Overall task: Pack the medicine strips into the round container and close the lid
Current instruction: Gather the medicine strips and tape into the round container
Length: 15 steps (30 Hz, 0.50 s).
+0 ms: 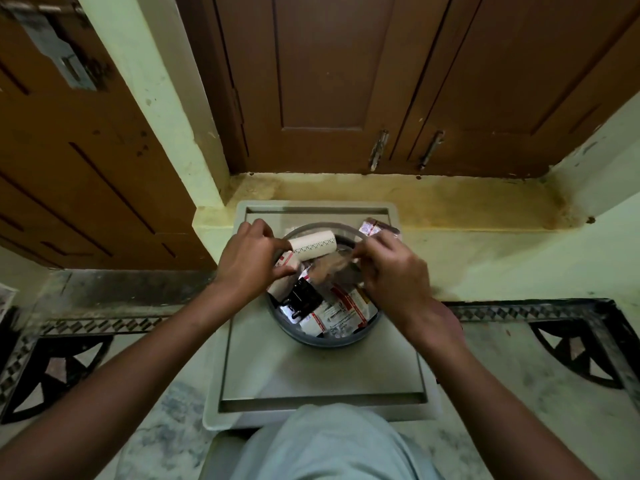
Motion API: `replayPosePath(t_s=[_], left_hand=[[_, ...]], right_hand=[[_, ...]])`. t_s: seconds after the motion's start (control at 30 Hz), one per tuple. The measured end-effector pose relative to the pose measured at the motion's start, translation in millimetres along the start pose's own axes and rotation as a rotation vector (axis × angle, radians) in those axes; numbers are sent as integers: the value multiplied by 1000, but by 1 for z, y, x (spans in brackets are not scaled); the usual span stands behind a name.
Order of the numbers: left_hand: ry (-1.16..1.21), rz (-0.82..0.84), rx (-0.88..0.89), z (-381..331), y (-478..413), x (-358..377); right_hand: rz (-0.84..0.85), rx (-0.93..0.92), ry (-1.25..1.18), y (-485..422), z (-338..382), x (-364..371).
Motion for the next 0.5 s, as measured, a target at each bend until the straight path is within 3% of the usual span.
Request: replayPosePath(t_s=[0.2, 0.33, 0.5], left_hand=[[97, -127, -49, 4, 11, 5], [107, -166, -62, 6, 17, 10], [153, -190, -96, 5, 22, 19]], right_hand=[[251, 37, 99, 22, -12, 20], [485, 146, 42, 18, -14, 14], [407, 223, 3, 10, -1, 23]])
Point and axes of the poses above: each hand's wrist, its own y-axis away from the middle knuckle, its own x-axis out of the palm, z = x × y, the point moved 4 cm from there along -y, towards the middle knuckle, and after that the axes turned 11 degrees about x, right-handed, at the moved point
